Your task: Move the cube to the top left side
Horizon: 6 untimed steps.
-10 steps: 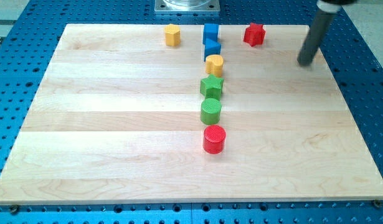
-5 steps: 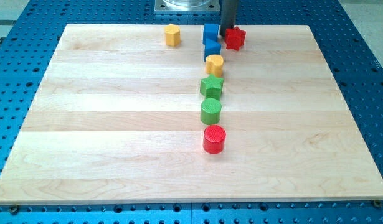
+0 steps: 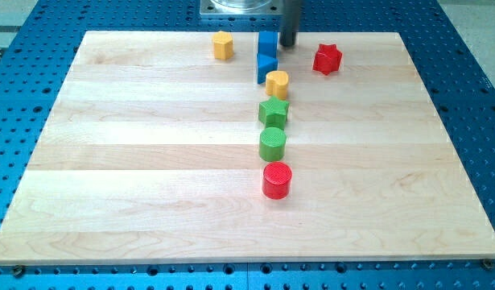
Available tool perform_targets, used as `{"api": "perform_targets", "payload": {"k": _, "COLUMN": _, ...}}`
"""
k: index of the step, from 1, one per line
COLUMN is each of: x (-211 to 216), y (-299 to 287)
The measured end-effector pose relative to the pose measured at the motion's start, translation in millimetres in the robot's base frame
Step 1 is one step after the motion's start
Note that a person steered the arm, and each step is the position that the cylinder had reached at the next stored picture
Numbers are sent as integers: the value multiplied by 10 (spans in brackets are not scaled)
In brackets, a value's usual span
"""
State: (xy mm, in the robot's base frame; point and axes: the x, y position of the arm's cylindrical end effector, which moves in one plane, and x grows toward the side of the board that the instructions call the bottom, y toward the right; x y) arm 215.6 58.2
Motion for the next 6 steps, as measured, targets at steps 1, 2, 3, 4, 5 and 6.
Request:
{"api": "perform_targets", "payload": {"k": 1, "x": 375, "y": -488}}
{"api": "perform_targets", "payload": {"k": 2, "x": 515, "y": -112}}
{"api": "perform_targets", "payload": {"k": 3, "x": 413, "y": 236}}
{"api": "perform_targets", "payload": {"k": 4, "x": 324, "y": -349}}
{"api": "perform_targets", "payload": {"k": 5, "x": 683, "y": -1205}}
{"api": "perform_targets", "payload": {"k": 6, "x": 1065, "y": -1021}}
